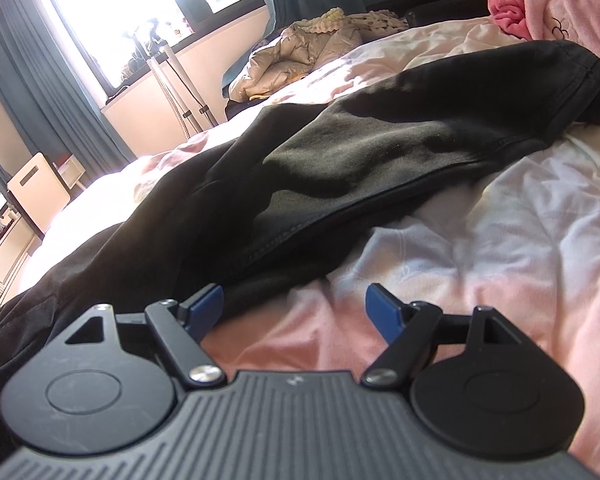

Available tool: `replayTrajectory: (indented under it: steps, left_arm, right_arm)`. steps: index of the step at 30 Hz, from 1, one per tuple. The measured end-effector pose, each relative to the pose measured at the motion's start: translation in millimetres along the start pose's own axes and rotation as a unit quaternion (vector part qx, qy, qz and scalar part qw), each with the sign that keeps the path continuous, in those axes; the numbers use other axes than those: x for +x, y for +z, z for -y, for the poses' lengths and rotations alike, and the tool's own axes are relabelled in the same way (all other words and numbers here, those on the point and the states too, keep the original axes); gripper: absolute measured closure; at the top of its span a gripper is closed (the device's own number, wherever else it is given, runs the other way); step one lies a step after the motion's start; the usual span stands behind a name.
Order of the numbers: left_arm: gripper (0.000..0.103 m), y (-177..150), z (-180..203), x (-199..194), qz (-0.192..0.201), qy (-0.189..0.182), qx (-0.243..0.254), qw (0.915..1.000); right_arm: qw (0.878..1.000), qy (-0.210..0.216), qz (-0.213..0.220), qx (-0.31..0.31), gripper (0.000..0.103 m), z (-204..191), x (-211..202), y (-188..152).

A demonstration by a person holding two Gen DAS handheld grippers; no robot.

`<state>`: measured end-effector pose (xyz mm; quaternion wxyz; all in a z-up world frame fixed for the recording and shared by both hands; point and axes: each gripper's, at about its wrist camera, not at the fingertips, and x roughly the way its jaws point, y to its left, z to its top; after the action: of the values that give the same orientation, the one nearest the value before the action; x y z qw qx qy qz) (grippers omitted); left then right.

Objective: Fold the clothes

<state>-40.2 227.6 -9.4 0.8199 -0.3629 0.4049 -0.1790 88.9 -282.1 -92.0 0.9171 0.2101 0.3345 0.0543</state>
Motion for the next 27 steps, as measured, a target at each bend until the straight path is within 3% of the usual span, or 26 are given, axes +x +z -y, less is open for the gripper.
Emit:
replayTrajectory:
  steps: [3,7,12,16,20,23,26,27]
  left_arm:
    - [0.025,18.5,-30.9,-6.5,0.050,-0.018,-0.069,0.9962]
    - [0.025,44.7,-73.6,5.2,0.095,-0.029,-0.156,0.9827]
    - [0.027,79.4,-107.1,40.7,0.091,0.003,-0.190,0.9775]
    - [0.027,110.1,-107.1,54.1,0.098,-0.036,-0.206,0.9731]
    - [0.027,146.7,-87.2,85.2,0.050,-0.005,-0.170,0.9841]
    - [0.029,167.2,-72.5,126.7,-0.024,0.050,-0.142,0.9883]
    - [0.046,175.7,-70.1,167.9,-0.087,0.127,-0.145,0.9773]
    - [0.047,177.6,-73.1,180.4,-0.104,0.141,-0.155,0.9722]
  right_arm:
    - [1.000,0.000,0.000,0.001,0.022,0.3,0.8,0.3]
    - [1.000,-0.003,-0.003,-0.002,0.021,-0.5,3.2,-0.2]
    - [1.000,-0.014,-0.014,-0.007,0.020,-0.5,7.4,-4.4]
    - [1.000,-0.022,-0.020,-0.010,0.020,-0.5,12.1,-6.3]
    - [0.999,-0.027,-0.027,-0.027,0.020,-5.9,22.1,-6.4]
    - [0.998,-0.033,-0.032,-0.049,0.020,-11.6,30.1,-7.1]
    - [0.998,-0.029,-0.041,-0.049,0.020,-10.9,36.8,-8.7]
    - [0.997,-0.030,-0.043,-0.048,0.020,-10.1,38.0,-8.9]
